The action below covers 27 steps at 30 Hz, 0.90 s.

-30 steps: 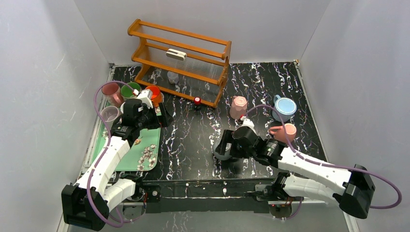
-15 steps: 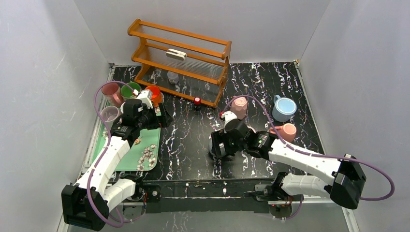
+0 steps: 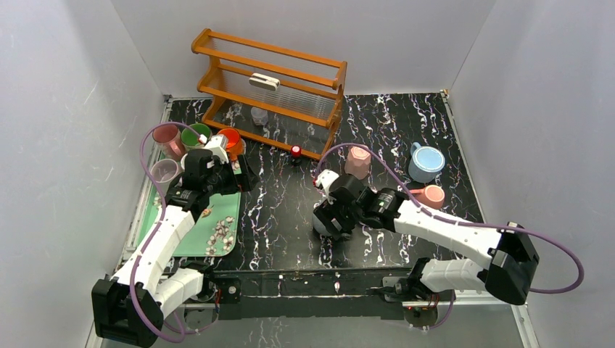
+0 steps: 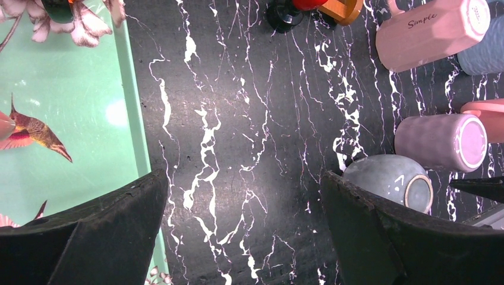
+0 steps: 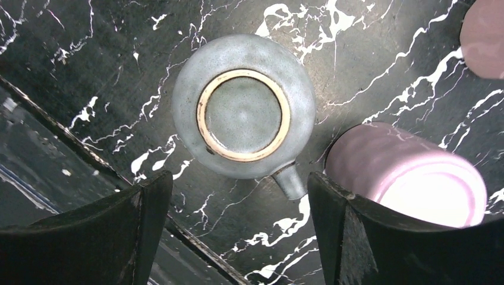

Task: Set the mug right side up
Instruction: Turn over the cup at the corner of the board.

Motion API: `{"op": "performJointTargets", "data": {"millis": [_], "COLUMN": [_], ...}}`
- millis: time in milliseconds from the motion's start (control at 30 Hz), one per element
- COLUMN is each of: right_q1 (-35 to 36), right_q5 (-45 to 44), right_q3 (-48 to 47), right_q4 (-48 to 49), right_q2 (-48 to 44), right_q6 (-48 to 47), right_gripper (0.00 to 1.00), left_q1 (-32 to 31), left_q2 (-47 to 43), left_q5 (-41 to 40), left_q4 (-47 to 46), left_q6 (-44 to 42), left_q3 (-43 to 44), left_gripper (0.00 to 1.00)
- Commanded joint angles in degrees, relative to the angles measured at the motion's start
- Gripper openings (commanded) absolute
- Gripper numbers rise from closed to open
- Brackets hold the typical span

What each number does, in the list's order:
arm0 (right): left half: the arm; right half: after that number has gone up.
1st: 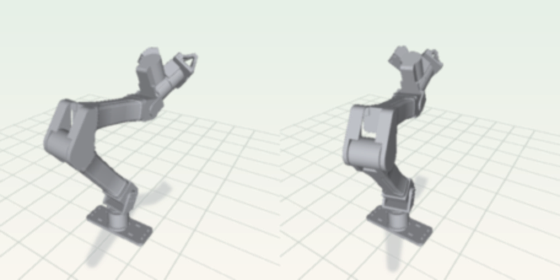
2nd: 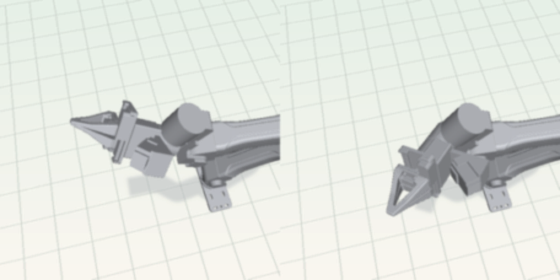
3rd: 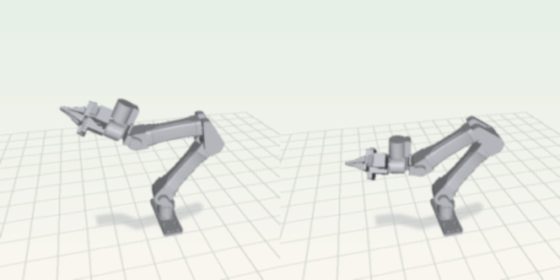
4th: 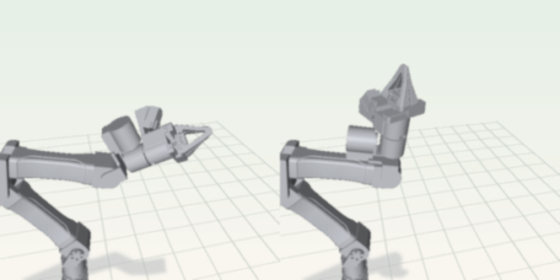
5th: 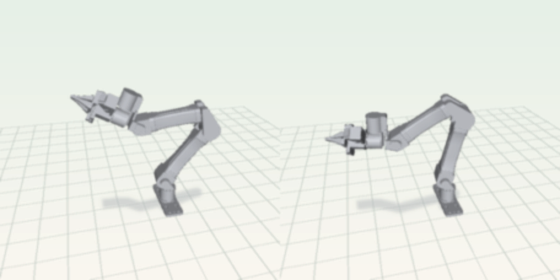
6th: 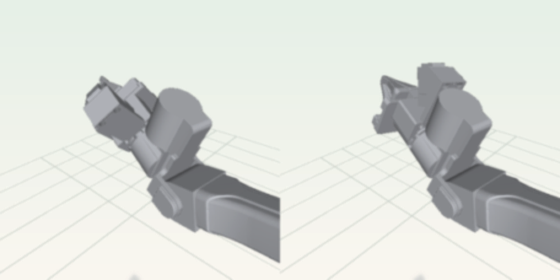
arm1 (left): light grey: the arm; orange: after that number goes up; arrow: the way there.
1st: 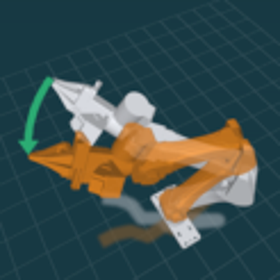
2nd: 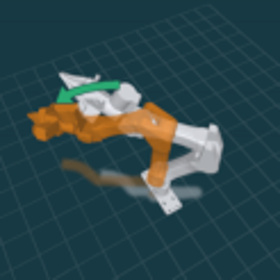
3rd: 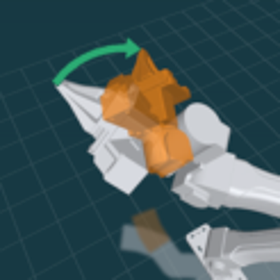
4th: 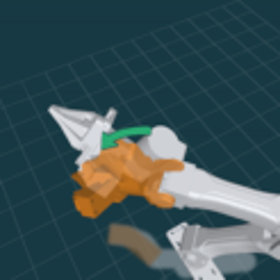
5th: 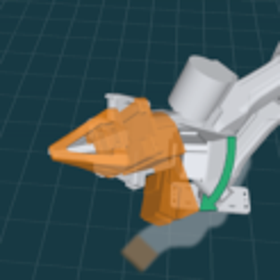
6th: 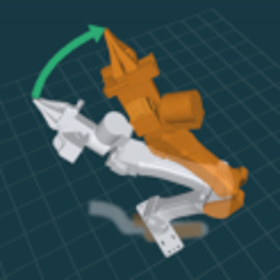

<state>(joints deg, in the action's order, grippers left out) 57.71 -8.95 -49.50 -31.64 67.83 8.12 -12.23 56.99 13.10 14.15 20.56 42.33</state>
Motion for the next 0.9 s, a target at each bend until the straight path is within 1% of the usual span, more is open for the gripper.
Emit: {"op": "performJointTargets", "data": {"millis": [0, 67, 233, 300, 400, 467, 567, 633, 800, 867], "right_q1": [-0.9, -0.92, -1.02, -1.07, -1.12, -1.08, -1.04, -1.07, -1.03, -1.02], "right_q5": [1.87, 2.4, 5.92, 6.54, 4.8, 6.79, 11.31, 12.38, 14.54, 14.1], "right_q3": [-4.4, -4.64, -4.93, -5.03, -5.59, -6.7, -8.3, -9.18, -8.32, -7.68], "right_q4": [-3.52, -3.23, -3.52, -3.99, -4.55, -6.01, -6.65, -5.63, -1.16, 0.06], "right_q2": [2.33, 2.92, 6.2, 8.28, 11.35, 13.54, 15.67, 16.44, 16.59, 16.69], "right_q6": [-7.92, -8.03, -13.23, -14.9, -15.13, -15.27, -15.76, -15.64, -15.64, -15.68], "right_gripper": [0.91, 0.91, 0.98, 0.99, 0.99, 0.98, 0.94, 0.91, 0.81, 0.73], "left_q1": [-0.34, -0.29, -0.41, -0.5, -0.49, -0.51, -0.5, -0.47, -0.5, -0.51], "left_q2": [-1.53, -1.28, -2.14, -1.89, -1.6, -1.77, -1.35, -1.05, -2.28, -2.18], "left_q5": [-0.78, -0.56, -0.6, -0.21, 0.0, -0.29, -0.38, 0.0, -0.18, -0.71], "left_q4": [0.7, 0.87, 0.75, 0.66, 0.75, 0.7, 0.7, 0.7, 0.7, 0.71], "left_q6": [-0.69, -0.9, -0.79, -0.69, -0.69, -0.62, -0.6, -0.68, -0.78, -0.82], "left_q3": [-0.56, -0.26, -0.56, -0.45, -0.45, -0.57, -0.34, -0.25, -0.4, -0.32], "left_gripper": [0.96, 0.96, 0.96, 0.96, 0.96, 0.96, 0.96, 0.96, 0.96, 0.96]}}
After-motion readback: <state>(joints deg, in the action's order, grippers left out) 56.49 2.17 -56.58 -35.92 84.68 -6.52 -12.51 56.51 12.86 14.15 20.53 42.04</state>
